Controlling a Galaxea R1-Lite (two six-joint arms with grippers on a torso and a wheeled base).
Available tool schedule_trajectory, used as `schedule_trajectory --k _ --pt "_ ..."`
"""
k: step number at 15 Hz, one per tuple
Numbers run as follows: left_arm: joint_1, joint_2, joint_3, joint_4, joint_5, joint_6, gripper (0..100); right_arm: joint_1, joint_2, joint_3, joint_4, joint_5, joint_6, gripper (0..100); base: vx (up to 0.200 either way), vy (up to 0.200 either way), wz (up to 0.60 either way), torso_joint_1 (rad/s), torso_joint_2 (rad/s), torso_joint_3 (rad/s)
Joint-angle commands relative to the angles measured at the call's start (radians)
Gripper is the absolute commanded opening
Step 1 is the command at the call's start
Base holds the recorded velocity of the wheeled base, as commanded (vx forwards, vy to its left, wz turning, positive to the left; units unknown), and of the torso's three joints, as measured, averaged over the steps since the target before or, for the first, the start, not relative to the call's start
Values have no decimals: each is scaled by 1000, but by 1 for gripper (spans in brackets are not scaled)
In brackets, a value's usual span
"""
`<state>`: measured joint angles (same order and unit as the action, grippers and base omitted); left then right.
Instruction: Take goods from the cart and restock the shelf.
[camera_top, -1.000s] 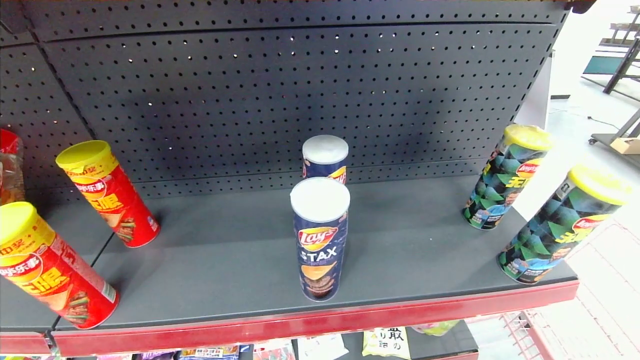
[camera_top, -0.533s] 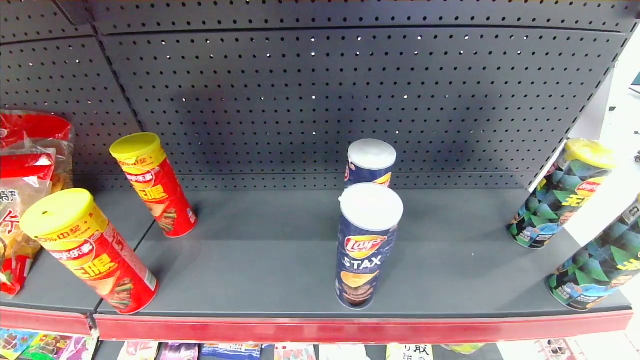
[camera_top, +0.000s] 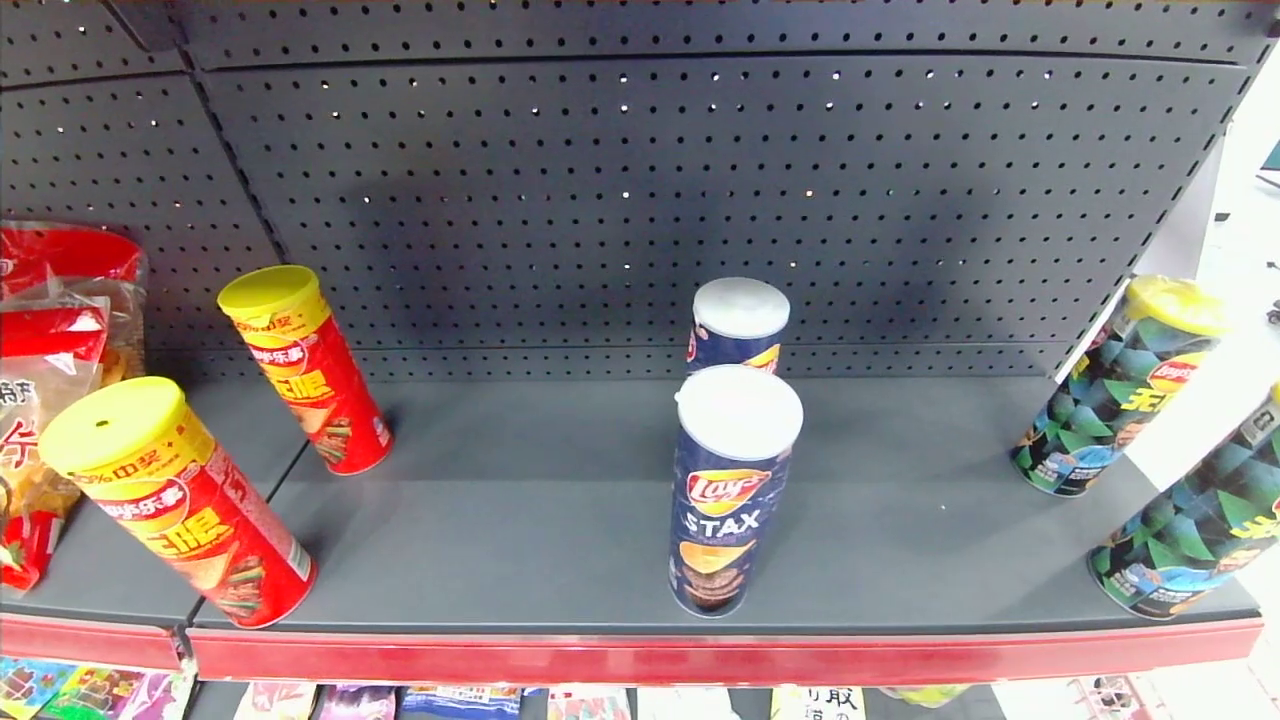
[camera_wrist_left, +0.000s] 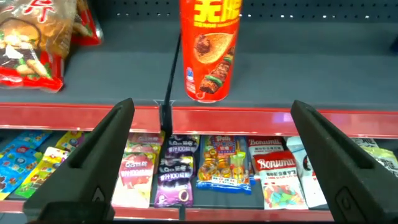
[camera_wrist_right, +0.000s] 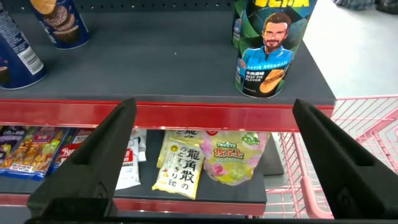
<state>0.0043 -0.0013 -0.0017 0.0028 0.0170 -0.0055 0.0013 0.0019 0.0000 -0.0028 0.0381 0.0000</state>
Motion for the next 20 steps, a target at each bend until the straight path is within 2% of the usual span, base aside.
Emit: schedule_trajectory --k 1,20 --pt "-1 1 0 0 0 -1 100 0 0 0 0 0 0 100 0 0 0 0 0 0" --pt "0 1 0 0 0 -1 100 0 0 0 0 0 0 100 0 0 0 0 0 0"
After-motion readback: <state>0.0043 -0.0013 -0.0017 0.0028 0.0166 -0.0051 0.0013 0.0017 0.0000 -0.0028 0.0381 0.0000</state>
